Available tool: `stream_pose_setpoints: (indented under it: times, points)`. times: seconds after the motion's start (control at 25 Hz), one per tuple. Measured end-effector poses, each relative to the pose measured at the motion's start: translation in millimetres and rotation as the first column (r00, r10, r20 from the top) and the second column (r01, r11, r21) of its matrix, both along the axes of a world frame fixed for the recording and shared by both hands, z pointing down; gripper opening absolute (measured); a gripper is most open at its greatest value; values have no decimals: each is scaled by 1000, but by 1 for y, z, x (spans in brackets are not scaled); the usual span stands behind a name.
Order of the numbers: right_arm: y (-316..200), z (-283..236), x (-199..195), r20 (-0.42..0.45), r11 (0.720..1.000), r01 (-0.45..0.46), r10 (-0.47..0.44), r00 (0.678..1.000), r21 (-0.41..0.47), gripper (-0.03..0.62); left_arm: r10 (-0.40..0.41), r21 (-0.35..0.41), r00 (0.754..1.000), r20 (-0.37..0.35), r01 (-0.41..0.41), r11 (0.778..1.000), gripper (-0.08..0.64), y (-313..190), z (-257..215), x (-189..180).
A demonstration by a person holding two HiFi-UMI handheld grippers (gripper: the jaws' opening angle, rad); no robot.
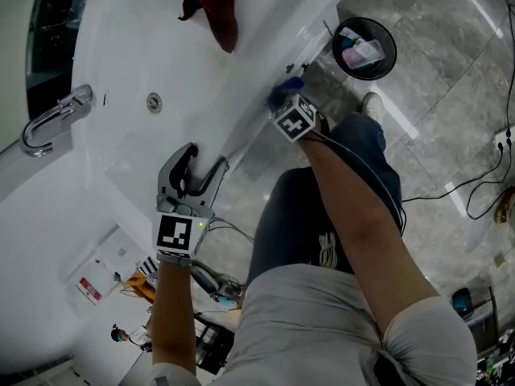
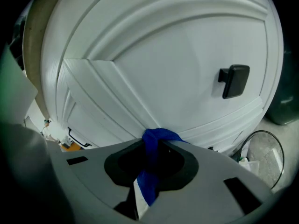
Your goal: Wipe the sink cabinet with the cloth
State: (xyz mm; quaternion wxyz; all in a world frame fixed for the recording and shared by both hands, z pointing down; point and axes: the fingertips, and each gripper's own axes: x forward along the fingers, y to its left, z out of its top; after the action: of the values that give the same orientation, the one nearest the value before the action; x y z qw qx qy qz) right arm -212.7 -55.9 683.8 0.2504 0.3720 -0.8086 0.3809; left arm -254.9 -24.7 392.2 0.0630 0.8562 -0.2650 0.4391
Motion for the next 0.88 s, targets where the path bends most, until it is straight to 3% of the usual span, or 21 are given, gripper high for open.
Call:
stream_pose_setpoints:
  times: [0.28, 0.68, 0.88]
  points:
    - [-7, -12, 9, -13, 999, 14, -13, 1000, 41, 61, 5, 18, 1000, 17, -6, 1000, 252, -1, 2, -2]
    - [-7, -76, 6, 58, 978, 68, -81, 995, 198, 61, -3, 1, 1000, 19, 3, 1000, 256, -2, 3, -3]
    - [-8, -97, 7, 82, 975, 56, -75, 994, 215, 62, -21, -11, 999, 26, 22, 1000, 256, -3, 4, -1]
